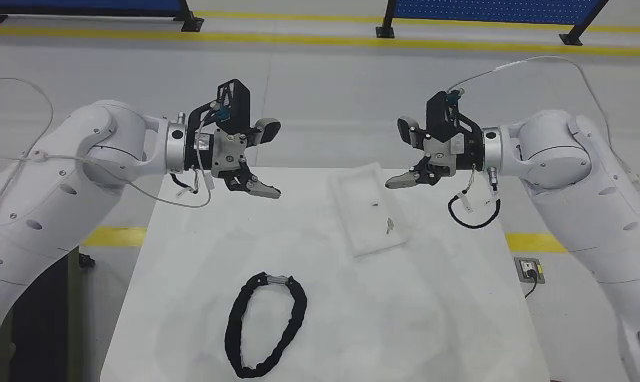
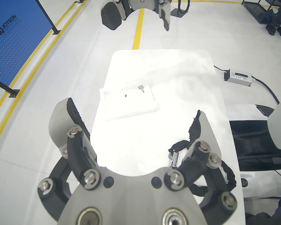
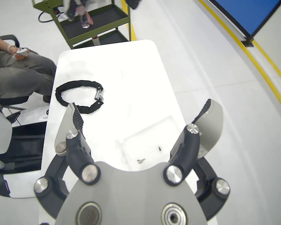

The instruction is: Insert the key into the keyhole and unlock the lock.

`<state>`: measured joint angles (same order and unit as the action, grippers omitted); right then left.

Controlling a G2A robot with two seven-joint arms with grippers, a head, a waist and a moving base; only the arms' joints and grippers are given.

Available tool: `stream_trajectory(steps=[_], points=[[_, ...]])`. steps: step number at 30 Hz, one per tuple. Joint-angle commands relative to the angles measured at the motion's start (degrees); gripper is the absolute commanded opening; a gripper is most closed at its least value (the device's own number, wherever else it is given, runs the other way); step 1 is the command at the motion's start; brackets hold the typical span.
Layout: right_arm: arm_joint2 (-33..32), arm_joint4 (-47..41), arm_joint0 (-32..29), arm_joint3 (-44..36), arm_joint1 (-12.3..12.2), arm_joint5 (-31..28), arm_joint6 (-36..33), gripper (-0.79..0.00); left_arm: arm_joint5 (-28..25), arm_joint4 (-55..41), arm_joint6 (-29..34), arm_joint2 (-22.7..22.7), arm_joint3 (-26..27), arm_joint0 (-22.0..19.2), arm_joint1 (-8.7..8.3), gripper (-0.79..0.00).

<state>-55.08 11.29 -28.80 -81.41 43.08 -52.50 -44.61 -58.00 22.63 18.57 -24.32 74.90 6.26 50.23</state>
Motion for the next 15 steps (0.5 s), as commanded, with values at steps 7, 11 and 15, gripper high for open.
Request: stream_trajectory(steps=[7, 11, 15], points=[[0.85, 2.55, -3.49, 6.01, 0.11, 3.74, 1.85, 0.000, 0.00, 0.00, 0.00, 0.00, 0.00, 0.00, 0.00, 0.000], [2.11, 4.11, -5.14, 8.36, 0.64, 7.03, 3.75, 0.000, 0.00, 0.00, 0.00, 0.00, 0.00, 0.00, 0.00, 0.000], [3.15, 4.88, -6.66, 10.19, 1.08, 11.36, 4.13, 0.000, 0.00, 0.00, 0.00, 0.00, 0.00, 0.00, 0.00, 0.000]])
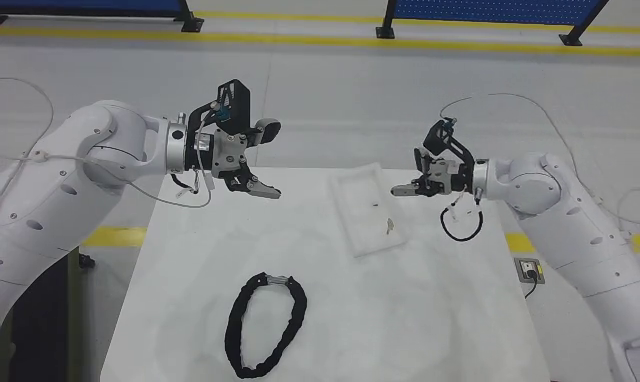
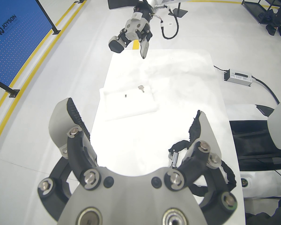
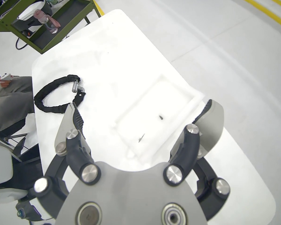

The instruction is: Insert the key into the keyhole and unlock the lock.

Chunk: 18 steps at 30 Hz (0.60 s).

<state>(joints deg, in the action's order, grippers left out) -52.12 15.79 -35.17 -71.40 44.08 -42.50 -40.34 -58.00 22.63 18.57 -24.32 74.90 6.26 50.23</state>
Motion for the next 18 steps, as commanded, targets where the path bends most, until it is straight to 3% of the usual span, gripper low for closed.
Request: stream_trajectory(steps=[1, 11, 18], points=[[0.40, 0.78, -0.65, 0.03, 0.15, 2.60, -0.25, 0.000, 0.00, 0.00, 0.00, 0.00, 0.00, 0.00, 0.00, 0.000], [2.45, 6.57, -5.14, -9.28, 0.52, 22.38, -6.83, 0.000, 0.00, 0.00, 0.00, 0.00, 0.00, 0.00, 0.00, 0.000], [3.15, 5.31, -8.27, -12.47, 1.27, 34.59, -7.42, 0.000, 0.00, 0.00, 0.00, 0.00, 0.00, 0.00, 0.00, 0.000]])
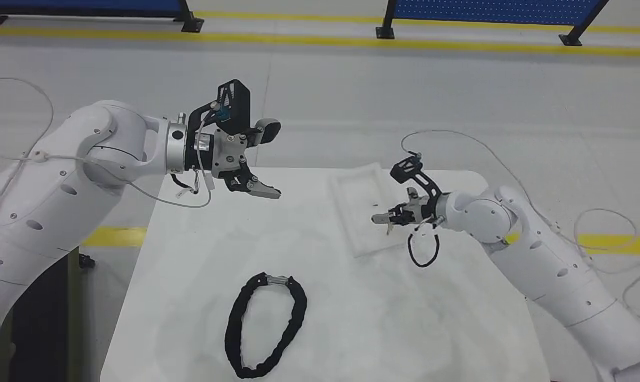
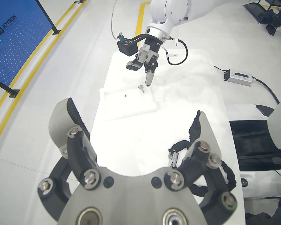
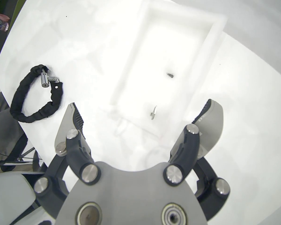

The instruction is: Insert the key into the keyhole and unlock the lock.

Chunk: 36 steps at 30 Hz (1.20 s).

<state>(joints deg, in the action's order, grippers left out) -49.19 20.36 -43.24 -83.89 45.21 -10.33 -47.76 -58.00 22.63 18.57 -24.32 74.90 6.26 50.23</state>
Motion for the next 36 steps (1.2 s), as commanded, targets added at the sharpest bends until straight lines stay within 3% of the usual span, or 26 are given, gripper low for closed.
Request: stream_trajectory(steps=[1, 25, 36], points=[[0.53, 1.09, -0.49, -0.49, 0.34, 4.23, 0.42, 0.000, 0.00, 0.00, 0.00, 0.00, 0.00, 0.00, 0.00, 0.000], [2.17, 1.72, -0.92, -2.04, 1.40, 6.89, -1.26, 0.000, 0.00, 0.00, 0.00, 0.00, 0.00, 0.00, 0.00, 0.000], [5.75, -1.46, 3.22, 3.52, 4.44, 3.77, -5.45, 0.000, 0.00, 0.00, 0.00, 0.00, 0.00, 0.00, 0.00, 0.000]])
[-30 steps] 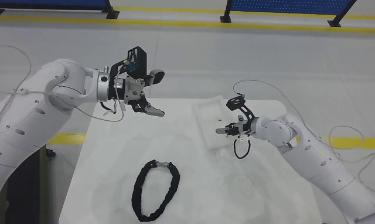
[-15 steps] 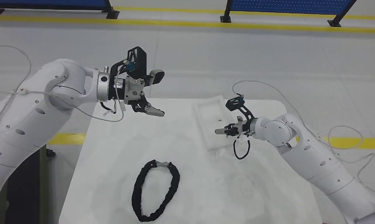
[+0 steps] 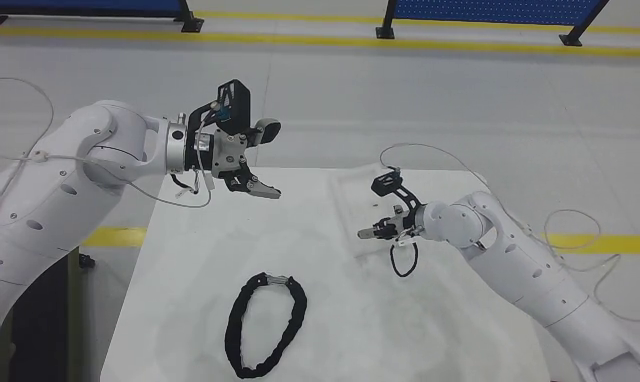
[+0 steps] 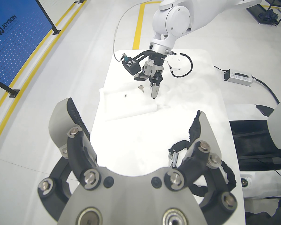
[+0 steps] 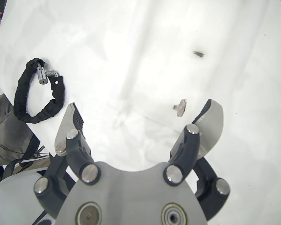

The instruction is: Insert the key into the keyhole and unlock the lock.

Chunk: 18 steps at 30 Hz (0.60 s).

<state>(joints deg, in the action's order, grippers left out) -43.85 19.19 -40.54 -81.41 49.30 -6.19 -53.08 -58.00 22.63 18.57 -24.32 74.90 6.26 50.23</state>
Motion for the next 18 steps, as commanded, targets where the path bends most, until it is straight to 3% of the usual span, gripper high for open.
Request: stream_trajectory(steps=[1, 3, 5, 10, 13, 18], points=[[0.77, -0.52, 0.97, 1.78, 0.67, -0.81, -0.26, 0.000, 0.00, 0.00, 0.00, 0.00, 0.00, 0.00, 0.00, 0.000], [1.37, -0.52, 1.79, 3.06, 1.23, -1.18, -0.53, 0.000, 0.00, 0.00, 0.00, 0.00, 0.00, 0.00, 0.00, 0.000], [1.97, 0.12, 2.48, 3.94, 1.69, -0.94, -1.36, -0.172, 0.00, 0.00, 0.00, 0.00, 0.00, 0.00, 0.00, 0.000], [2.64, 2.30, 3.28, 5.35, 2.45, 2.01, -2.19, -0.299, 0.00, 0.00, 0.00, 0.00, 0.00, 0.00, 0.00, 0.000], [2.68, 3.22, 3.19, 5.81, 2.70, 3.11, -2.45, -0.243, 0.00, 0.00, 0.00, 0.00, 0.00, 0.00, 0.00, 0.000], [2.43, 3.90, 3.18, 6.85, 3.09, 4.56, -3.02, -0.256, 0.00, 0.00, 0.00, 0.00, 0.00, 0.00, 0.00, 0.000]])
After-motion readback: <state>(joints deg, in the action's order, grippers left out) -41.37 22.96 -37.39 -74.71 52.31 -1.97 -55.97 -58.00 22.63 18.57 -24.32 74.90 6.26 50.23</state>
